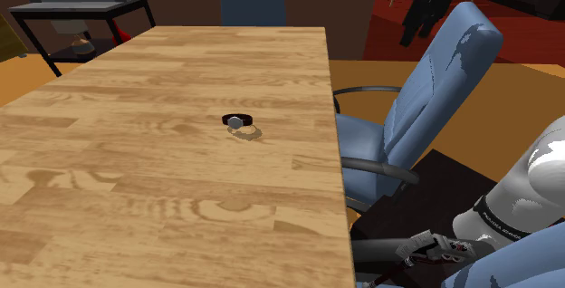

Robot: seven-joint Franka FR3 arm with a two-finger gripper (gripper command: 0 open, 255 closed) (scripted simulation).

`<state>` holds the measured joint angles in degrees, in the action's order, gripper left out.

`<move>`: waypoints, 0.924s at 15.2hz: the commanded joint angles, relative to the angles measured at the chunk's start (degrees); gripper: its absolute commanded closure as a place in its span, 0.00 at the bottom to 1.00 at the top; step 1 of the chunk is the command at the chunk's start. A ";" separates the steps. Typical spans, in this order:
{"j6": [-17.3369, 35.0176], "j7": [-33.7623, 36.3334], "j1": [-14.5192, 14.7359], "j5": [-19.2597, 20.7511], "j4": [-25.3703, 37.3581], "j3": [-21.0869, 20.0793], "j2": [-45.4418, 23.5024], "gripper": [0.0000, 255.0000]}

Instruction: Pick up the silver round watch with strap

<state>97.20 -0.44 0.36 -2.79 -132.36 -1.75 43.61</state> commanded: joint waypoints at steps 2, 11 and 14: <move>0.77 0.36 0.50 -0.31 0.73 -0.91 -1.53 0.00; 6.30 3.84 4.11 -1.14 9.51 -9.00 -16.18 0.00; 7.50 5.21 5.02 -0.51 13.29 -11.70 -21.38 0.00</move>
<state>104.44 4.35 5.14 -3.60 -121.01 -12.57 24.49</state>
